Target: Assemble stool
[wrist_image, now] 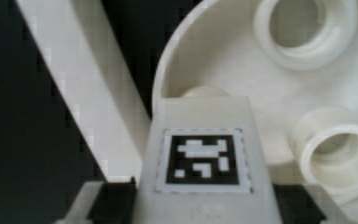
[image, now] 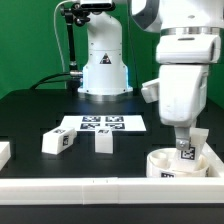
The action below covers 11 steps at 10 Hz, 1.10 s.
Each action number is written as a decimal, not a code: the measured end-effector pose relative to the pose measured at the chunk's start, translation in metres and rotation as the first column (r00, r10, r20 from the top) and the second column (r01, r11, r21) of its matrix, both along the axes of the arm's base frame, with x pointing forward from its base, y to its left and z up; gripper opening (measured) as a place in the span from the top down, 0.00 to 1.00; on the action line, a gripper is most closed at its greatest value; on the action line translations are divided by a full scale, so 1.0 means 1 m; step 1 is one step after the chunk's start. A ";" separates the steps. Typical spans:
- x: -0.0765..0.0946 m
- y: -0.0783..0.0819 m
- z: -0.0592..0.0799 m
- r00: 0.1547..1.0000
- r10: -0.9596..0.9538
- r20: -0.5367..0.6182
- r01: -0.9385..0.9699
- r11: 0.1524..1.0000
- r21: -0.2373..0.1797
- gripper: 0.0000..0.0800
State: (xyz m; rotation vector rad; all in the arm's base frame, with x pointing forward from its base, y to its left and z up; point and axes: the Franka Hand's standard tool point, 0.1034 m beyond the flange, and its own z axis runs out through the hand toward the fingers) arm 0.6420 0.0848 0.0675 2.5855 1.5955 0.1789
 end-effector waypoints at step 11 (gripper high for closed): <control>-0.004 0.003 -0.003 0.612 -0.789 -0.063 0.784 0.593 0.183 0.57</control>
Offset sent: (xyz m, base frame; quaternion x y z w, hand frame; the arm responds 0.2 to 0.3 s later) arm 0.0000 0.0000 0.0000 0.0000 0.0000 0.1296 0.9916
